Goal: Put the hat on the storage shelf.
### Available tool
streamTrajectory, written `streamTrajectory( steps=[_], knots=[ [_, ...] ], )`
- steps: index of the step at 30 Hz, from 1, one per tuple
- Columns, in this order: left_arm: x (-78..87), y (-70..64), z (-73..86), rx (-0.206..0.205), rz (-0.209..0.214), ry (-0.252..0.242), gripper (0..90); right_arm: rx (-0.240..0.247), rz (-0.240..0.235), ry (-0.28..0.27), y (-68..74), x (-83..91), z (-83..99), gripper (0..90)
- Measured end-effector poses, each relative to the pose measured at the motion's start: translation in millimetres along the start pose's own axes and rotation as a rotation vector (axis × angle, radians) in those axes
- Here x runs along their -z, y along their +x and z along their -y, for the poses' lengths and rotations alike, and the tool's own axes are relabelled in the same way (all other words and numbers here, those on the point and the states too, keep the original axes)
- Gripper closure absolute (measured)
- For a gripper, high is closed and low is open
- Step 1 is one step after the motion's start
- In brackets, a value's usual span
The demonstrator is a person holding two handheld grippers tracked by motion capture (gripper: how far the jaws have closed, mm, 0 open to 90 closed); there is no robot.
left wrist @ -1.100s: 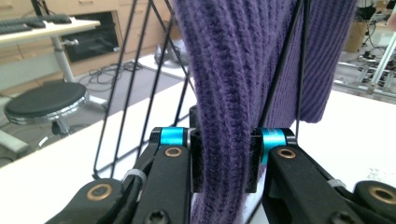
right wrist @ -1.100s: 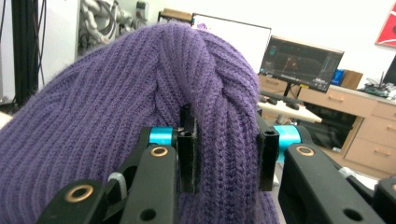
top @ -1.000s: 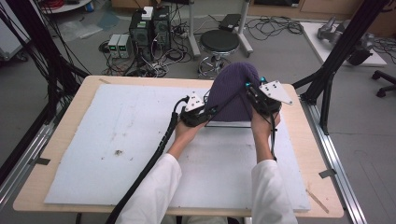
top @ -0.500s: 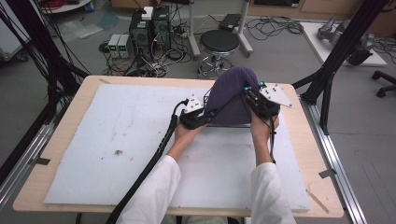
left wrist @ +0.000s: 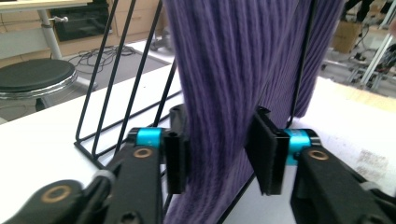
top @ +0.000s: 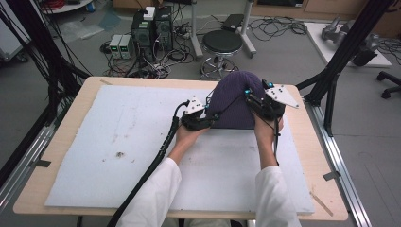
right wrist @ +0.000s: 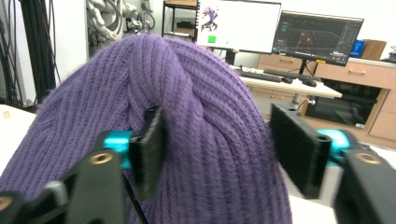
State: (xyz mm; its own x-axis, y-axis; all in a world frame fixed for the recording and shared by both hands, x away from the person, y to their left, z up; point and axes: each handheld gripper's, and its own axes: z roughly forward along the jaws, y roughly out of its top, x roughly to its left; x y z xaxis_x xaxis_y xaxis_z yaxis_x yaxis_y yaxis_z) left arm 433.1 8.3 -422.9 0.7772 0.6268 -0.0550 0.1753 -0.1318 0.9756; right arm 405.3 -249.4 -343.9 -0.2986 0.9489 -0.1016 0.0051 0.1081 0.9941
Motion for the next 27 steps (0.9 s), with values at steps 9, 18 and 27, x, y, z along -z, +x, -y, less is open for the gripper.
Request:
streamTrajectory(
  steps=[9, 18, 27],
  knots=[
    [18.2, 2.1, -21.0, 0.031, -0.066, -0.105, 31.0, -0.017, 0.059, -0.064, 0.5, 11.7, -10.8, 15.4],
    [56.7, 4.2, -39.2, 0.023, -0.152, -0.21, 28.6, -0.098, 0.072, -0.122, 9.2, 27.2, -23.5, 15.3],
    [101.2, 6.2, -57.2, 0.023, -0.179, -0.322, 25.3, -0.104, 0.048, -0.157, 20.1, 40.2, -33.2, 15.3]
  ],
)
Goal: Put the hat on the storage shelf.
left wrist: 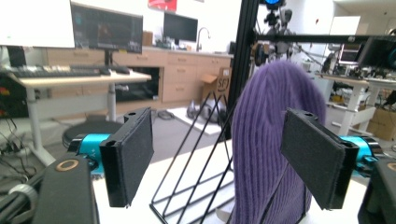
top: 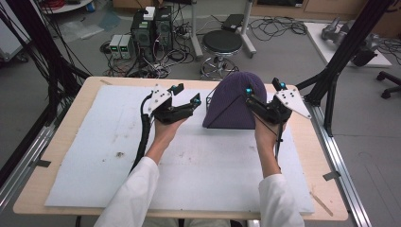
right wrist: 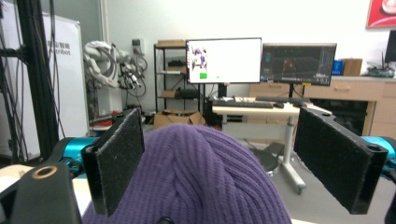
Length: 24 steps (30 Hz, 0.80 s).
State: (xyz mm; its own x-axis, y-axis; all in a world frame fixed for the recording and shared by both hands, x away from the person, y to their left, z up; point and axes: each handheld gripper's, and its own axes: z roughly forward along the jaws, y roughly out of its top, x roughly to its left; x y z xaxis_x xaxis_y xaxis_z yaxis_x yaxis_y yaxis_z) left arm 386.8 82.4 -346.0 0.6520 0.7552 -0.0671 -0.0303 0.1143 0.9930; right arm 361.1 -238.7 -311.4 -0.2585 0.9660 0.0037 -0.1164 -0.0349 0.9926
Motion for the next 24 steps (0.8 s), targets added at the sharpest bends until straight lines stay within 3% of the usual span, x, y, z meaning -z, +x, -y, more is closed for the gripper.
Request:
streamTrajectory(
  steps=[2, 9, 18, 24],
  knots=[
    [11.7, 3.4, -8.5, -0.003, -0.015, -0.034, 25.3, -0.001, -0.008, -0.022, 6.0, 5.4, -2.9, 15.3],
    [39.5, 11.7, -24.7, -0.017, -0.046, -0.075, 23.8, 0.034, -0.02, -0.044, 16.7, 20.5, -12.7, 15.3],
    [71.2, 16.5, -36.7, -0.031, -0.073, -0.118, 23.5, 0.021, 0.013, -0.051, 16.2, 42.1, -18.9, 14.9],
    [93.8, 25.0, -41.9, -0.026, -0.1, -0.142, 23.3, 0.014, 0.007, -0.037, 14.2, 50.6, -14.9, 13.9]
  ],
)
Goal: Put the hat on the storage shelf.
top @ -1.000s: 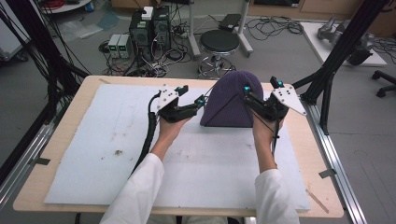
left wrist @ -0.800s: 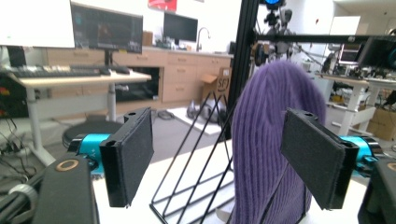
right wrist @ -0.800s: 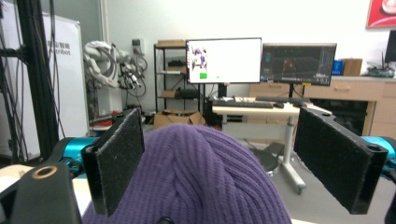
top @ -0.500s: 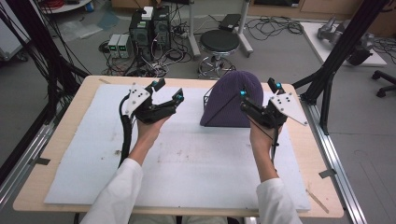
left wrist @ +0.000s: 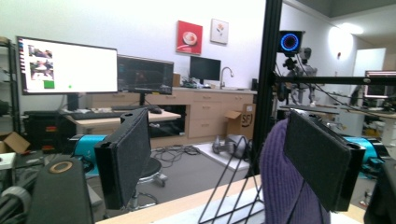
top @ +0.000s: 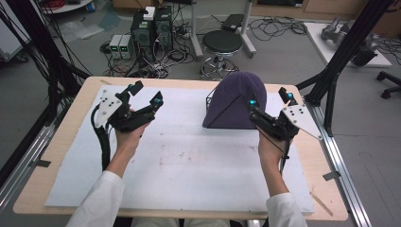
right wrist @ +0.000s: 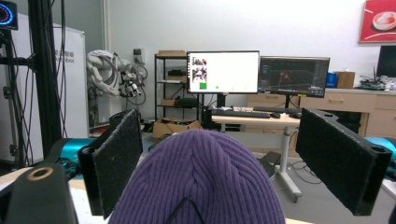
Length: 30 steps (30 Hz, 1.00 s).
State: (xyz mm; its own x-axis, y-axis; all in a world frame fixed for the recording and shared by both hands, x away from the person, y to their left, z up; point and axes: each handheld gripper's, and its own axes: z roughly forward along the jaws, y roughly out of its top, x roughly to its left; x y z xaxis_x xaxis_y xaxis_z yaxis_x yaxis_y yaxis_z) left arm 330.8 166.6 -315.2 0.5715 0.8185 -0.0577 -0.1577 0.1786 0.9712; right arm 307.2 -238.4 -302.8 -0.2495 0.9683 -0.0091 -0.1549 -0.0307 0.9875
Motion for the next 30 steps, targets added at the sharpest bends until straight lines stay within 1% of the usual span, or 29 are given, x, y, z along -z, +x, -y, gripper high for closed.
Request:
streamTrajectory(
  steps=[3, 4, 5, 7, 8, 10, 11, 14, 15, 17, 18, 19, 21, 22, 23, 24, 25, 26, 27, 28, 29, 30],
  knots=[
    [9.1, 6.2, -2.3, 0.0, -0.014, -0.004, 23.2, 0.001, -0.001, 0.008, 0.0, 1.3, 2.2, 13.4],
    [14.8, 10.5, -3.4, 0.0, -0.024, -0.005, 23.1, -0.005, -0.001, 0.015, 0.6, 2.4, 4.2, 12.9],
    [14.8, 10.5, -3.4, 0.0, -0.024, -0.005, 23.0, -0.003, 0.0, 0.014, 0.5, 2.9, 5.2, 12.8],
    [23.0, 17.2, -2.9, -0.002, -0.047, -0.004, 22.7, -0.005, -0.004, 0.016, 0.6, 4.4, 6.9, 12.7],
    [23.0, 17.2, -2.9, -0.002, -0.047, -0.004, 22.4, -0.005, -0.001, 0.015, 0.6, 5.3, 7.7, 12.6],
    [31.3, 24.5, -1.0, -0.002, -0.074, -0.011, 22.3, -0.007, 0.0, 0.015, 0.1, 7.5, 9.4, 12.6],
    [31.3, 24.5, -1.0, -0.002, -0.074, -0.011, 22.1, -0.008, -0.002, 0.016, -0.5, 8.3, 10.3, 12.5],
    [44.0, 35.2, 2.7, 0.006, -0.111, -0.018, 21.9, -0.017, 0.002, 0.026, -3.4, 12.4, 15.5, 12.0],
    [46.6, 37.6, 3.6, 0.009, -0.12, -0.02, 21.9, -0.026, 0.0, 0.038, -4.2, 13.3, 17.1, 12.0],
    [49.1, 39.9, 4.4, 0.012, -0.127, -0.019, 21.8, -0.034, 0.007, 0.028, -6.3, 15.6, 21.7, 12.0],
    [53.5, 43.4, 6.1, 0.016, -0.141, -0.02, 21.7, -0.039, 0.007, 0.032, -7.0, 16.9, 24.2, 12.0],
    [53.5, 43.4, 6.1, 0.016, -0.141, -0.02, 21.7, -0.047, 0.006, 0.037, -7.5, 18.1, 26.9, 12.0],
    [57.7, 46.4, 8.0, 0.011, -0.152, -0.014, 21.6, -0.048, 0.007, 0.039, -8.2, 19.1, 29.6, 11.9],
    [59.2, 47.5, 8.9, 0.009, -0.155, -0.012, 21.6, -0.057, 0.008, 0.069, -9.2, 20.4, 32.5, 11.3],
    [61.0, 48.8, 10.4, 0.011, -0.162, -0.011, 21.6, -0.057, 0.008, 0.069, -9.2, 20.4, 32.5, 11.3],
    [65.3, 51.8, 13.5, 0.013, -0.173, -0.006, 21.5, -0.076, 0.004, 0.075, -10.8, 21.2, 32.8, 11.3],
    [65.3, 51.8, 13.5, 0.013, -0.173, -0.006, 21.4, -0.081, 0.003, 0.071, -10.8, 22.2, 32.0, 11.4],
    [67.3, 53.0, 14.7, 0.012, -0.176, -0.002, 21.4, -0.074, 0.003, 0.062, -10.6, 23.2, 31.1, 11.3],
    [69.7, 54.3, 15.8, 0.013, -0.181, 0.001, 21.4, -0.074, 0.003, 0.062, -10.6, 23.2, 31.1, 11.3],
    [74.5, 57.2, 17.3, 0.017, -0.19, 0.002, 21.3, -0.053, 0.007, 0.066, -9.0, 26.4, 29.1, 11.4],
    [74.5, 57.2, 17.3, 0.017, -0.19, 0.002, 21.3, -0.053, 0.007, 0.066, -9.0, 26.4, 29.1, 11.4],
    [78.3, 59.5, 17.9, 0.018, -0.199, 0.003, 21.3, -0.045, 0.009, 0.067, -8.9, 27.4, 28.5, 11.4]
  ],
)
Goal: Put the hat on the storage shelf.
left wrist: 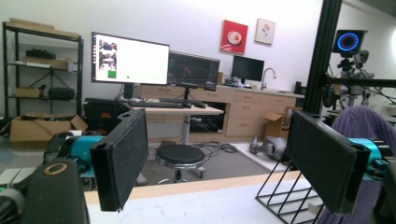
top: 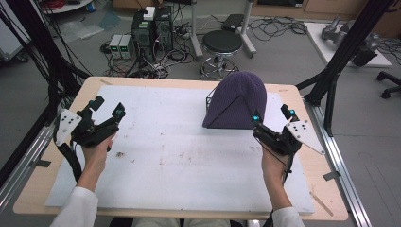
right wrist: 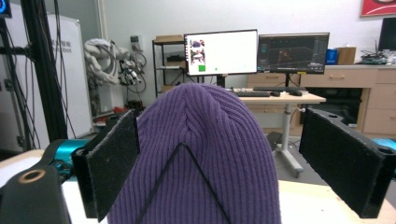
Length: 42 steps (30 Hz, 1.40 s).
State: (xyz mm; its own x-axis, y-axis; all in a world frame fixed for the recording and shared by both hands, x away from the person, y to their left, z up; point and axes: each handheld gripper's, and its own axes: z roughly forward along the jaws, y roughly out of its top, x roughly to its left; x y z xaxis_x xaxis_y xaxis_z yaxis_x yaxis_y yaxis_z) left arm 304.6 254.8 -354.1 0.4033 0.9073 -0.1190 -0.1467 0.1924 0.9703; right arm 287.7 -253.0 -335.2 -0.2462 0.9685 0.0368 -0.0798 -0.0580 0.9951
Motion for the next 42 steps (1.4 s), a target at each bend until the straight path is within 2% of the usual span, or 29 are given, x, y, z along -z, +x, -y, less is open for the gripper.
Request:
streamTrajectory(
  steps=[5, 7, 8, 11, 21, 31, 34, 35, 37, 42],
  knots=[
    [13.9, 10.8, -0.7, 0.0, -0.029, 0.0, 21.3, -0.007, 0.021, 0.026, -1.6, 9.6, -2.8, 11.4],
    [19.1, 14.3, -1.4, -0.005, -0.038, 0.0, 21.3, -0.009, 0.023, 0.028, -1.8, 11.1, -3.3, 11.4],
    [21.5, 15.9, -1.7, -0.007, -0.042, -0.001, 21.3, -0.007, 0.032, 0.012, -1.7, 14.2, -2.7, 11.4],
    [27.4, 20.2, -2.1, -0.006, -0.054, -0.002, 21.3, -0.006, 0.036, 0.02, -1.3, 16.1, -0.6, 11.4],
    [40.3, 31.1, 9.8, -0.003, -0.071, 0.021, 21.2, -0.036, 0.063, 0.043, -7.6, 25.0, 24.9, 11.4],
    [51.0, 35.5, 20.4, 0.0, -0.087, 0.045, 21.1, -0.057, 0.079, 0.085, -12.8, 34.2, 48.3, 11.4],
    [54.1, 37.0, 23.8, 0.005, -0.095, 0.046, 21.4, -0.06, 0.083, 0.089, -13.7, 36.2, 55.1, 11.4],
    [56.4, 38.8, 27.0, 0.02, -0.107, 0.043, 21.4, -0.067, 0.078, 0.112, -13.5, 36.1, 57.4, 11.4],
    [58.5, 40.3, 29.9, 0.027, -0.11, 0.048, 21.5, -0.06, 0.08, 0.094, -12.1, 36.6, 61.2, 11.4],
    [62.7, 42.6, 35.7, 0.024, -0.121, 0.061, 21.6, -0.054, 0.08, 0.118, -10.6, 36.3, 71.7, 11.3]
  ],
)
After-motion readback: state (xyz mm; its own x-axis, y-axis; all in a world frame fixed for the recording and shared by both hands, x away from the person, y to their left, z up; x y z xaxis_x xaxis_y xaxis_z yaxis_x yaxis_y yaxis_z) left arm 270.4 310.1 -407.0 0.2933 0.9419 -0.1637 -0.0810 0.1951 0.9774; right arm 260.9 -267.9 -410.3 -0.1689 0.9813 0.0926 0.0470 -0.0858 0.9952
